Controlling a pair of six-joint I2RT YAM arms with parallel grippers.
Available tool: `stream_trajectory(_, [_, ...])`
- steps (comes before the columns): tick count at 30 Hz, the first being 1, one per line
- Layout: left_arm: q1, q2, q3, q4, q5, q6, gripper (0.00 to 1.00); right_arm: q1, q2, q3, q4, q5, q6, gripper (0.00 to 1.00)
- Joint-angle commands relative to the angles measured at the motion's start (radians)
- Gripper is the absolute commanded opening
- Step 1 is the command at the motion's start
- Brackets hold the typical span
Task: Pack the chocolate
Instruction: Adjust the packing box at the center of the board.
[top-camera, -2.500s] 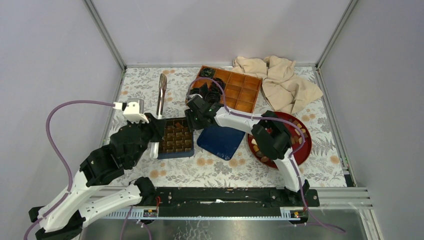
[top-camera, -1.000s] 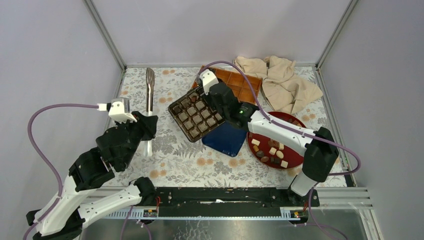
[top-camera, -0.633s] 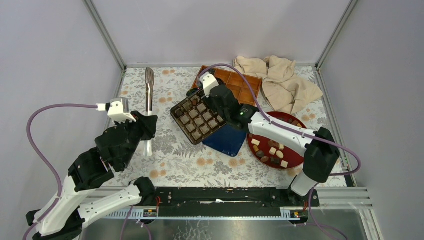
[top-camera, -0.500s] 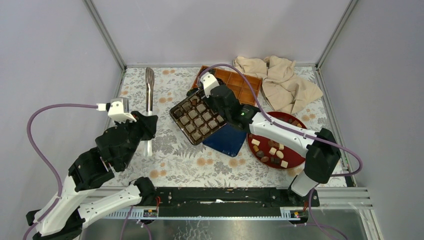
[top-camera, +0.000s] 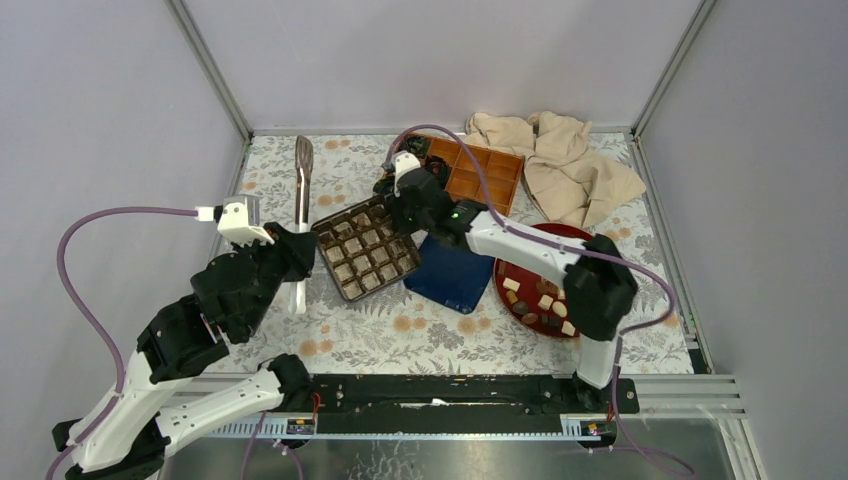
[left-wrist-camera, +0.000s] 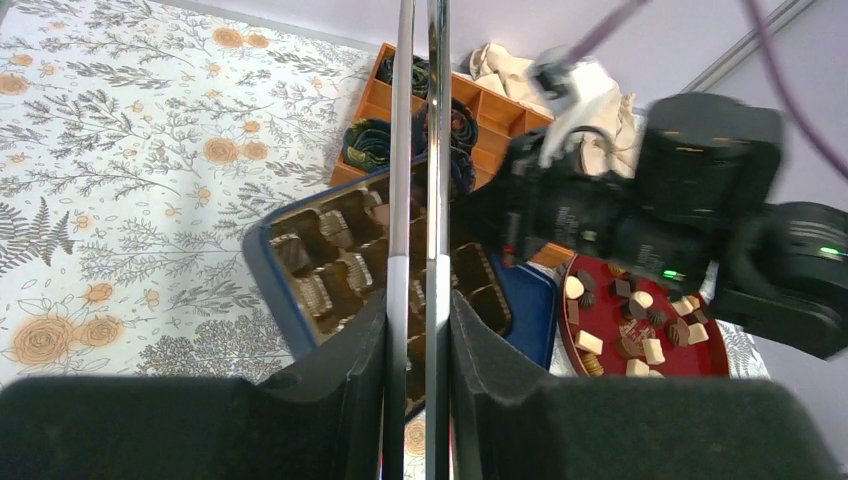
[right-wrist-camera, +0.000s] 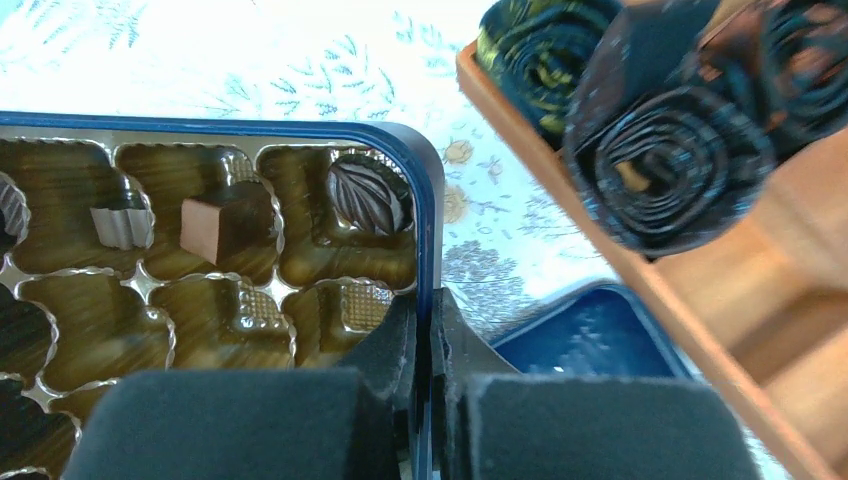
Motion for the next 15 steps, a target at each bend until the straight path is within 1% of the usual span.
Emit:
stream_trajectory(1, [-0.002, -0.017, 0.017, 0.03, 0.001, -0.023, 0.08, -0.003, 0.117, 0.139, -0.051, -0.053, 0.255, 0.0])
stream_trajectory(5, [-0.002, -0.023, 0.0, 0.03, 0.018, -0.027, 0.08, -0.003, 0.208, 0.175, -0.091, -0.008, 0.368, 0.01])
stream_trajectory(12, [-0.002, -0.018, -0.021, 0.03, 0.027, -0.023, 0.08, 0.007, 0.322, 0.231, -0.135, -0.021, 0.46, 0.02])
stream_trajectory(15, [-0.002, -0.021, -0.027, 0.03, 0.027, -0.023, 0.08, 0.014, 0.337, 0.228, -0.142, -0.031, 0.492, 0.05])
